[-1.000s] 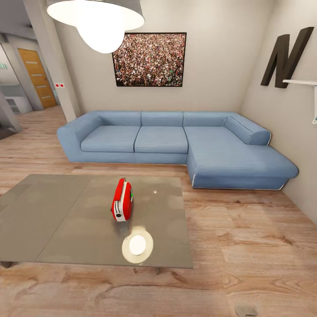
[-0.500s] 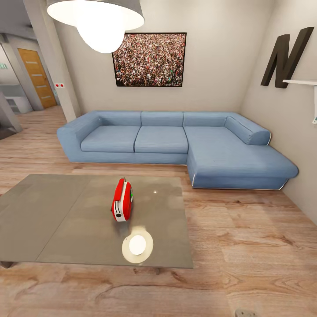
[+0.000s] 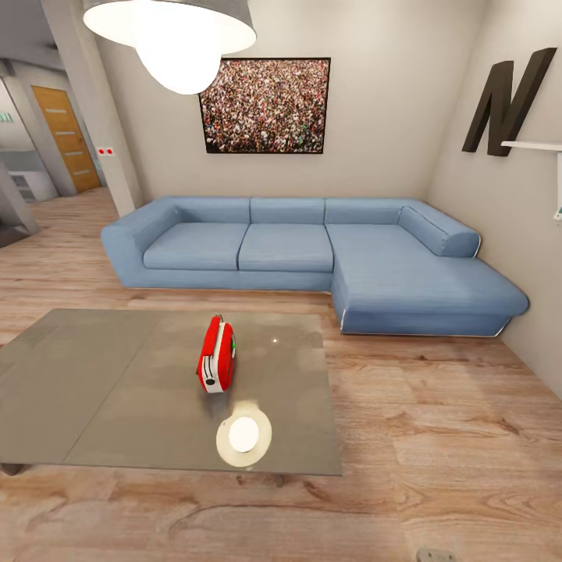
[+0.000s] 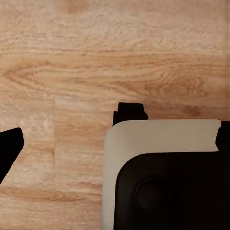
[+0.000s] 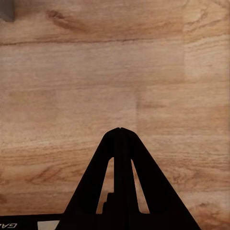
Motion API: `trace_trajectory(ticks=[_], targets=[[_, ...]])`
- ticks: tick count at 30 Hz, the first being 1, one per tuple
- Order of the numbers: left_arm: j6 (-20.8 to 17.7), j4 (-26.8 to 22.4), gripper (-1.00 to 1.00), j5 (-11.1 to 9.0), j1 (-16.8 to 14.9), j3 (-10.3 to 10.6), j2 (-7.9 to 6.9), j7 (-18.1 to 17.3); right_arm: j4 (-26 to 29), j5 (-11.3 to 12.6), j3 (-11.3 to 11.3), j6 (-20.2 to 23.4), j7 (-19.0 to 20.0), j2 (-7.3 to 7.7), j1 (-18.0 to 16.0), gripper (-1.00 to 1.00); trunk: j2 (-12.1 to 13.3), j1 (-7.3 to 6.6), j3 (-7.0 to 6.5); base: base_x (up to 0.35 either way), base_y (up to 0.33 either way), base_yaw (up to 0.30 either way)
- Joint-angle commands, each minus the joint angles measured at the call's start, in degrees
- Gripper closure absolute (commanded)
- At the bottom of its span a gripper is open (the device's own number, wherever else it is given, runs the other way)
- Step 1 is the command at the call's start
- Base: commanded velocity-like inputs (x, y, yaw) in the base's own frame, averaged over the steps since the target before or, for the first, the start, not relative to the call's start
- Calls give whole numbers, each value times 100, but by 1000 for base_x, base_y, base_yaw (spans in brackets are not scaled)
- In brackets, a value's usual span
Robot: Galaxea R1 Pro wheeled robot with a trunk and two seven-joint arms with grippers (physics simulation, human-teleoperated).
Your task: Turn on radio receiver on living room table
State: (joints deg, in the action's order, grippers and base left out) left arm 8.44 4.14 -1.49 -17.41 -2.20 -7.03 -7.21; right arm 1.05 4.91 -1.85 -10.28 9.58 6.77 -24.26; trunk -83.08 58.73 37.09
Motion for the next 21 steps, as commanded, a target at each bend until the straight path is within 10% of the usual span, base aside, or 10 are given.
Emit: trace_trajectory(ticks=[1,21], targets=[[0,-1,-100,0,1,0,24,0,0,1,0,0,0,0,0,100,0,0,0,0,0,0],[0,-1,-100,0,1,-8,38,0,0,1,0,0,0,0,0,100,0,0,0,0,0,0]])
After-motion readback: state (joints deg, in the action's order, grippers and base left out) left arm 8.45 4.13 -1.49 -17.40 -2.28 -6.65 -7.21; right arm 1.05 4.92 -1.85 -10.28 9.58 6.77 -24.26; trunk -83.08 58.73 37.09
